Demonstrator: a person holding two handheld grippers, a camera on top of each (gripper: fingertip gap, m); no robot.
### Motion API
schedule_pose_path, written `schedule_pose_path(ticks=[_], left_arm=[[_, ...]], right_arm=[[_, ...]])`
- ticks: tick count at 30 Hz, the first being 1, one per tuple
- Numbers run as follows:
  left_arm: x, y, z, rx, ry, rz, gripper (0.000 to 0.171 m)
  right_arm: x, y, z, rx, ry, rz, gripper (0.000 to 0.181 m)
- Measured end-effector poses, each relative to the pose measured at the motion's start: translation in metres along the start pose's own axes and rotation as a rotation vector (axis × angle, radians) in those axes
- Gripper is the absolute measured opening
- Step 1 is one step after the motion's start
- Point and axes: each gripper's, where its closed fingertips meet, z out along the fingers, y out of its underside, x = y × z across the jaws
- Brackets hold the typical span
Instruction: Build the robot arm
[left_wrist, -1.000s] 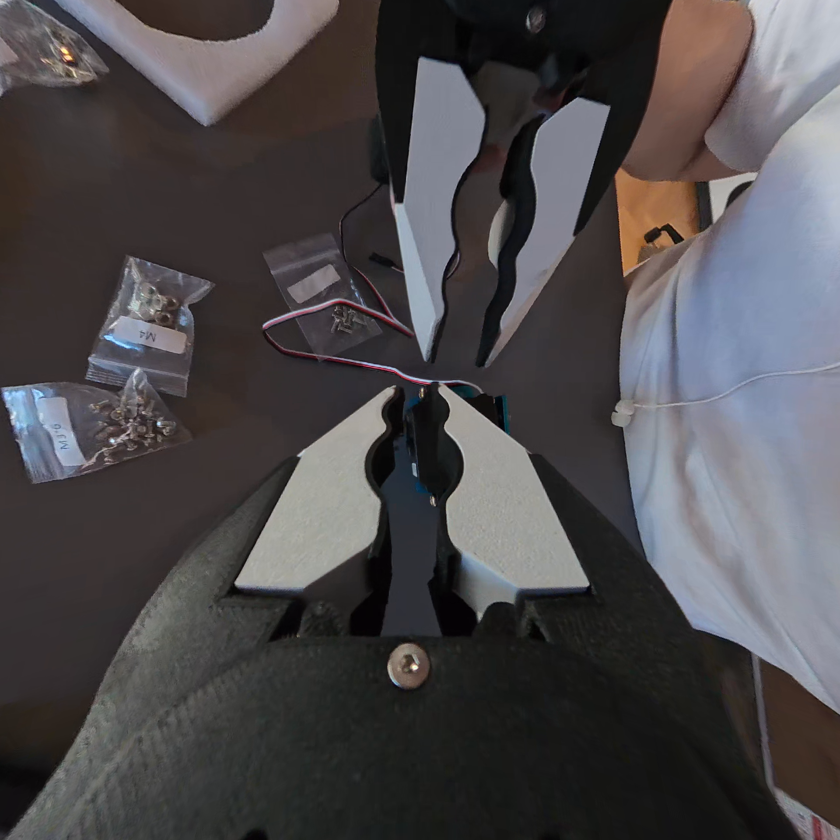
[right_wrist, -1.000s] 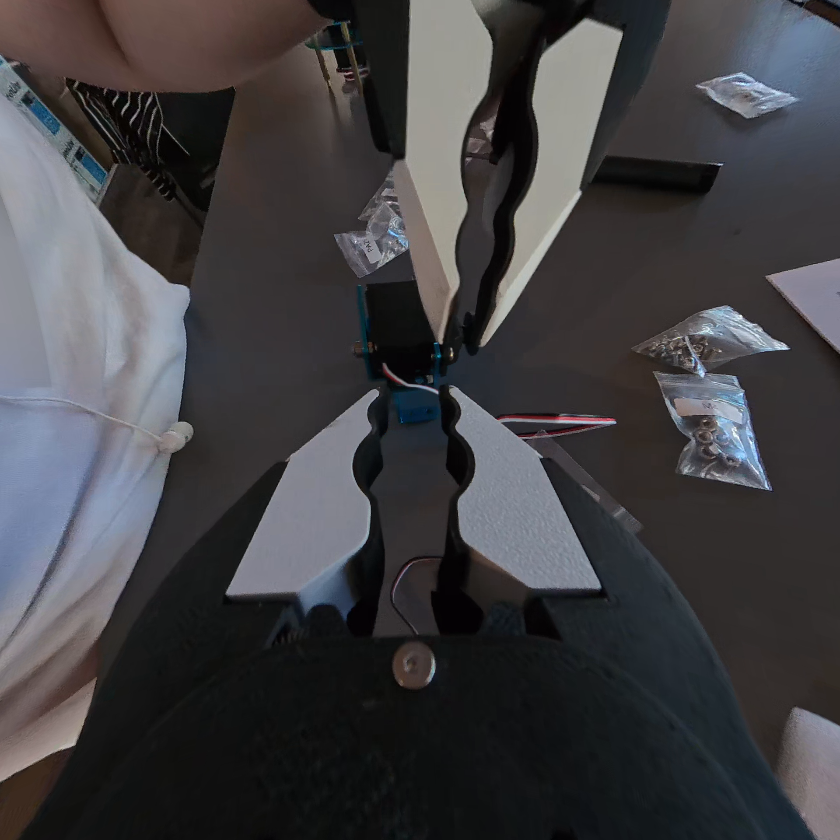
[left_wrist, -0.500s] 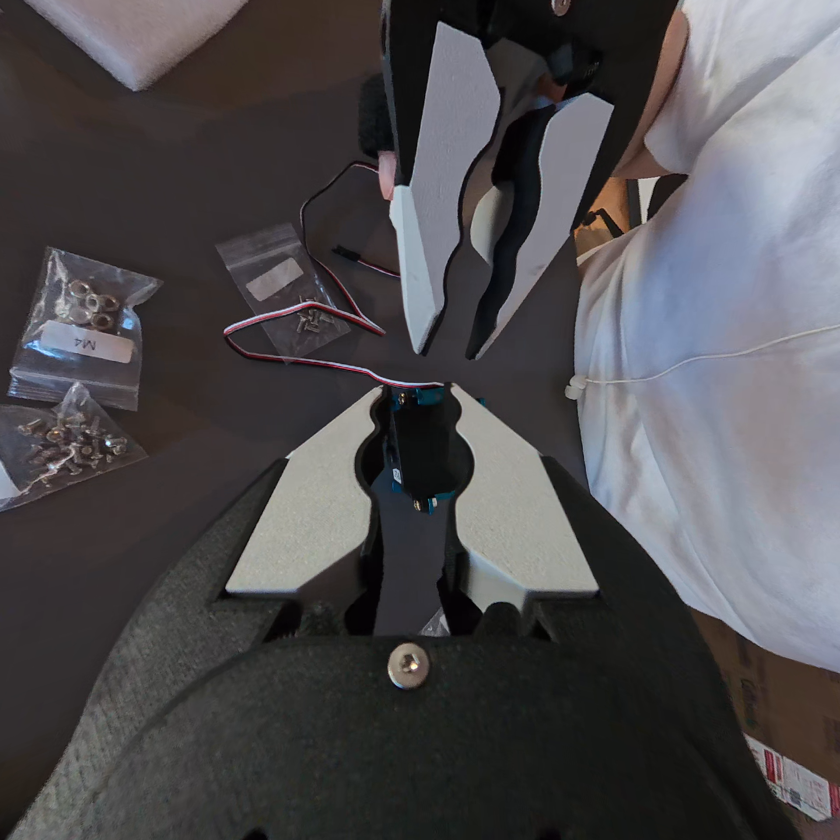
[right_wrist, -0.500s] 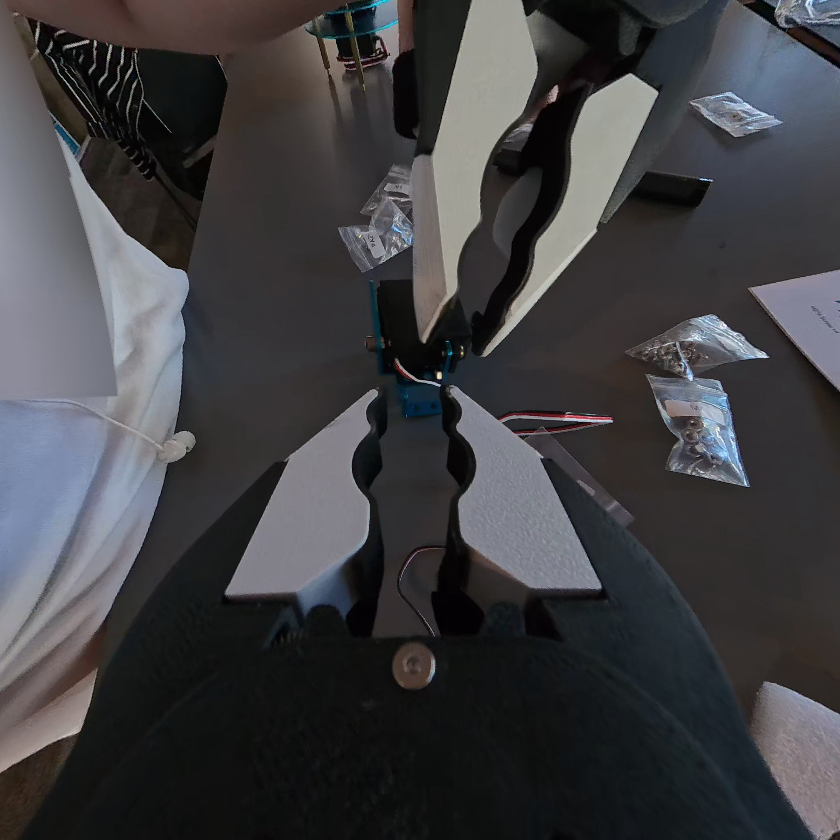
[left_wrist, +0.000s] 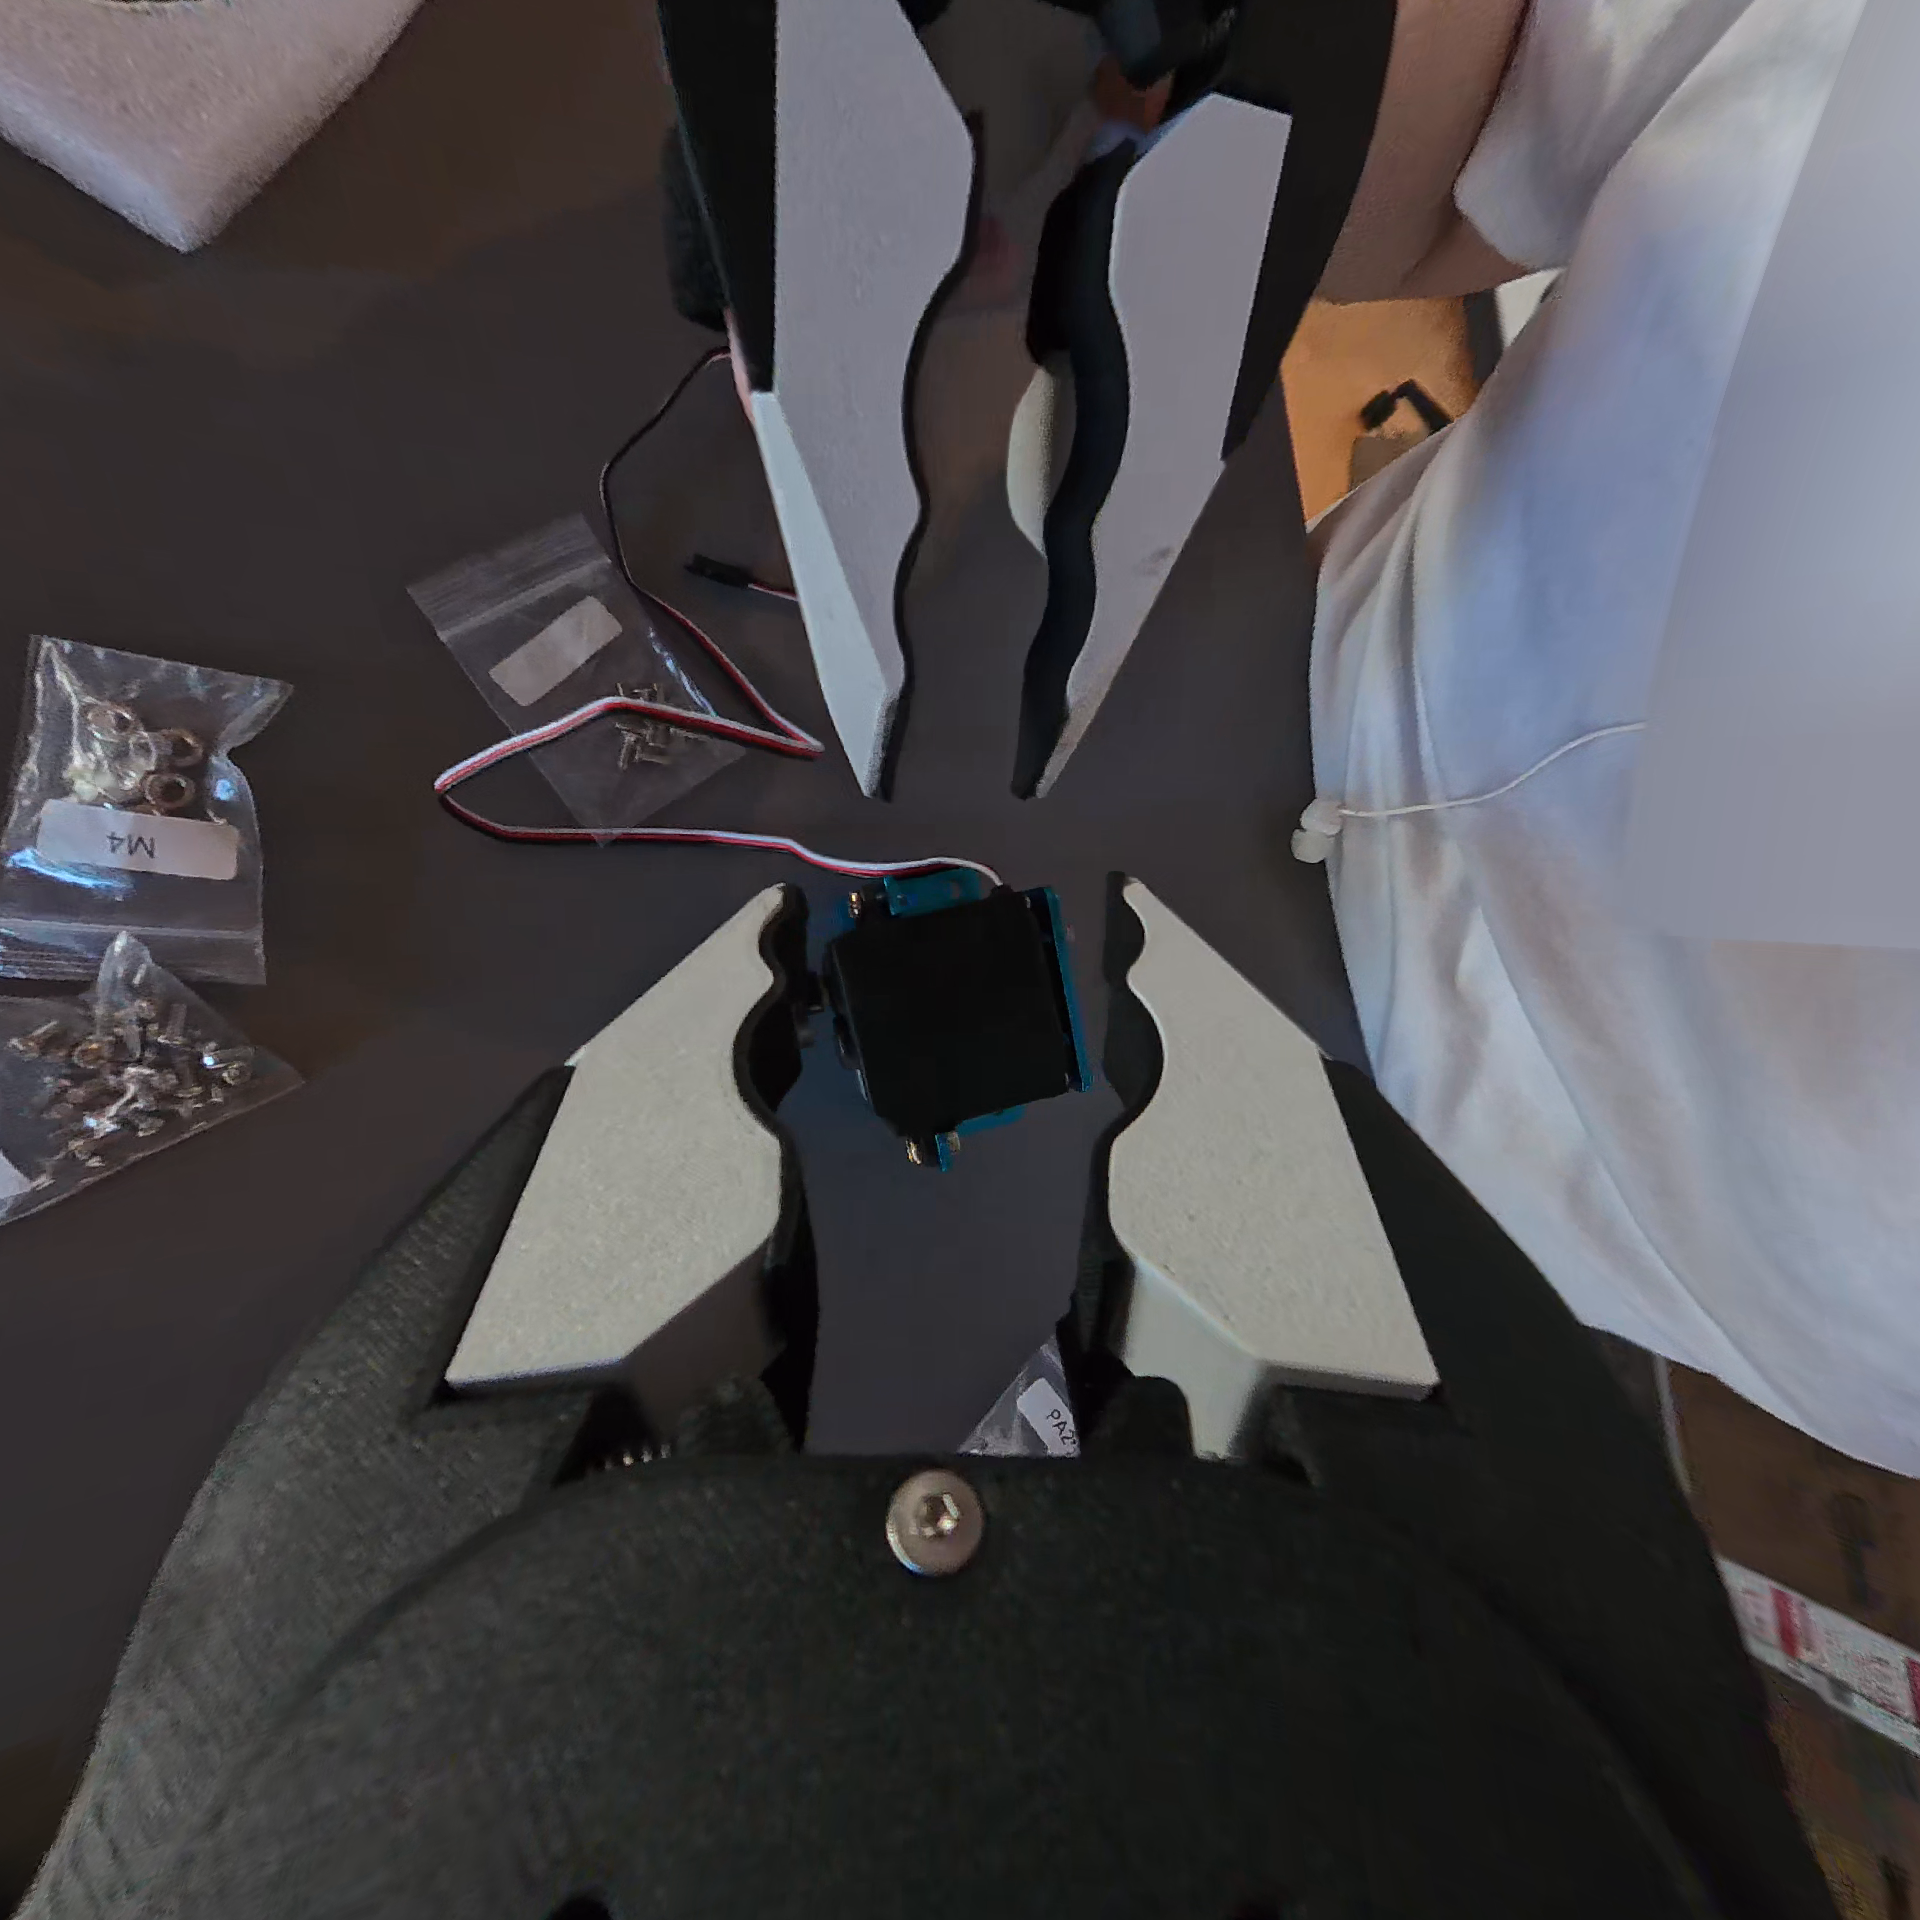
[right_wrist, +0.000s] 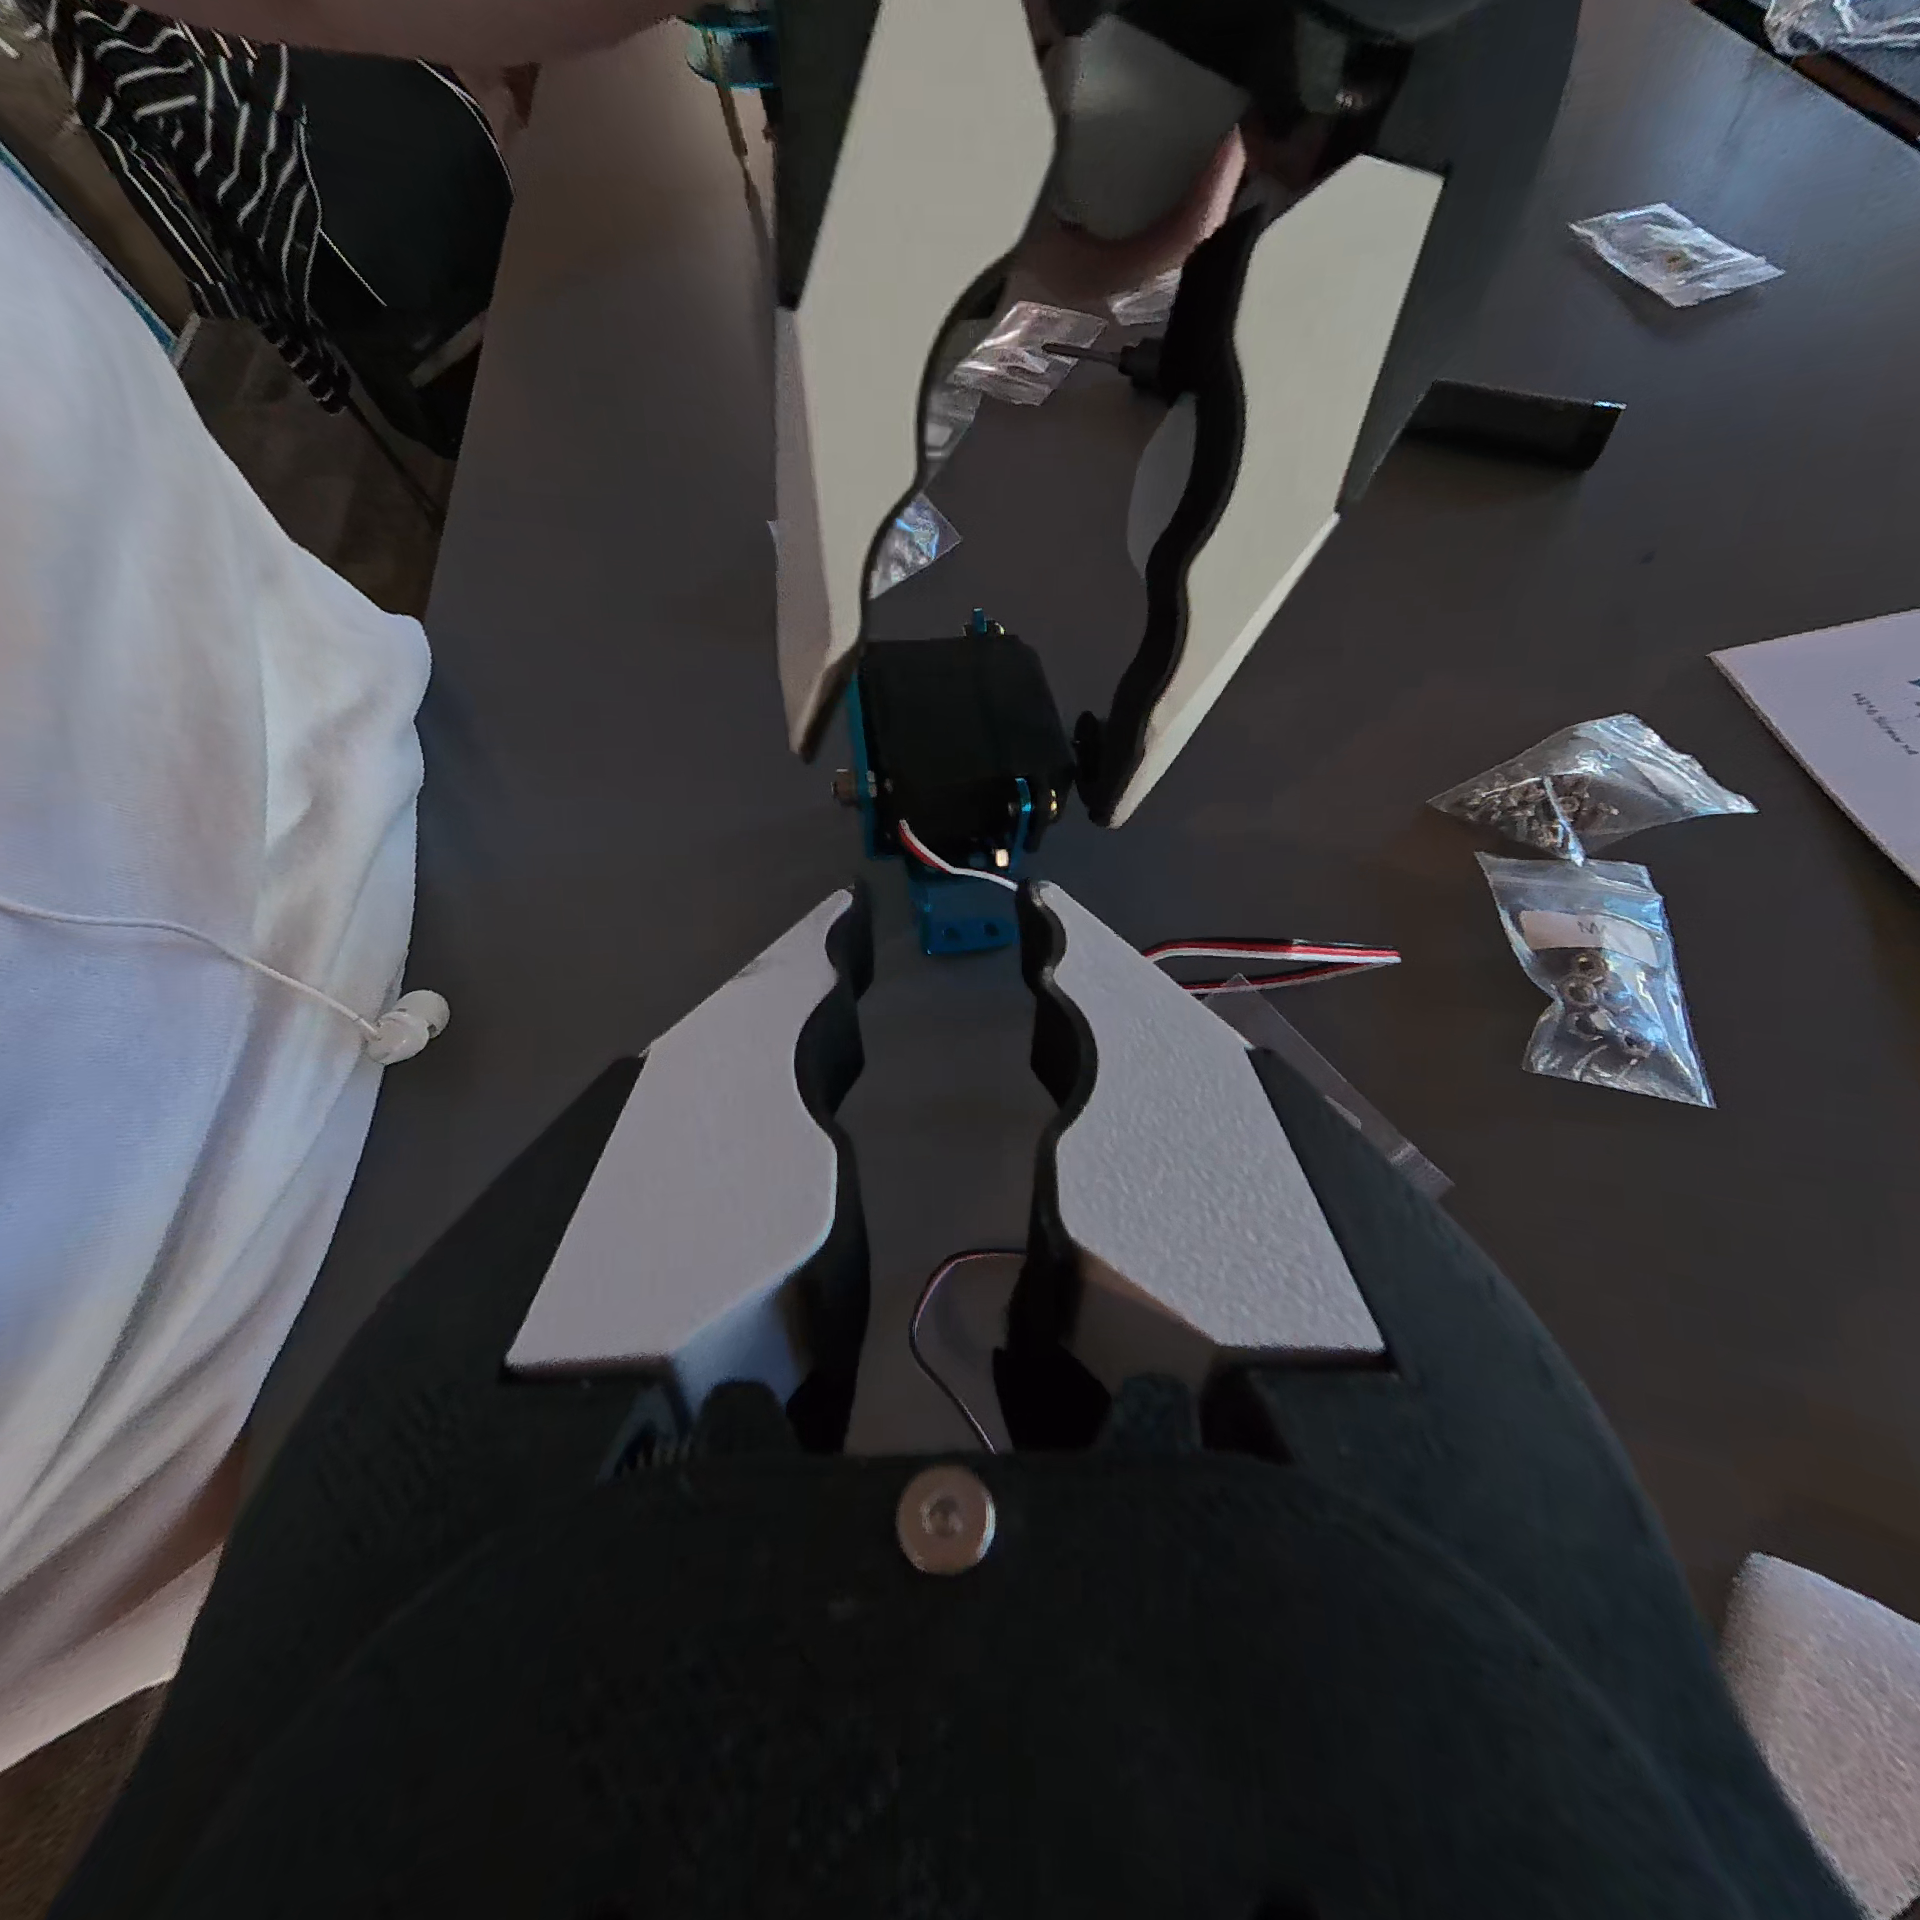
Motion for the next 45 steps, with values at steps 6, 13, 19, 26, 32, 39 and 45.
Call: schedule_pose_path(ticks=[6,13,19,26,32,39,45], left_arm=[[0.001,0.002,0.002,-0.022,-0.069,0.050,0.048],[-0.001,0.003,0.003,-0.030,-0.138,0.096,0.043],[0.000,0.004,0.004,-0.040,-0.194,0.141,0.042],[-0.001,0.004,0.005,-0.010,-0.218,0.122,0.042],[-0.001,0.003,0.005,0.021,-0.239,0.112,0.041],[0.000,0.003,0.005,0.030,-0.240,0.105,0.041],[0.000,0.004,0.004,0.025,-0.242,0.108,0.041]], right_arm=[[0.000,0.001,0.001,-0.006,0.000,0.001,0.028],[0.001,0.000,0.000,0.000,0.005,0.000,0.028],[0.001,0.003,0.003,-0.014,0.006,0.001,0.028],[0.011,0.001,0.003,0.014,0.031,0.038,0.025],[0.015,-0.004,0.007,0.066,-0.004,0.101,0.017],[0.016,-0.001,0.019,0.037,-0.032,0.122,0.014],[0.014,0.002,0.024,-0.015,-0.020,0.070,0.013]])
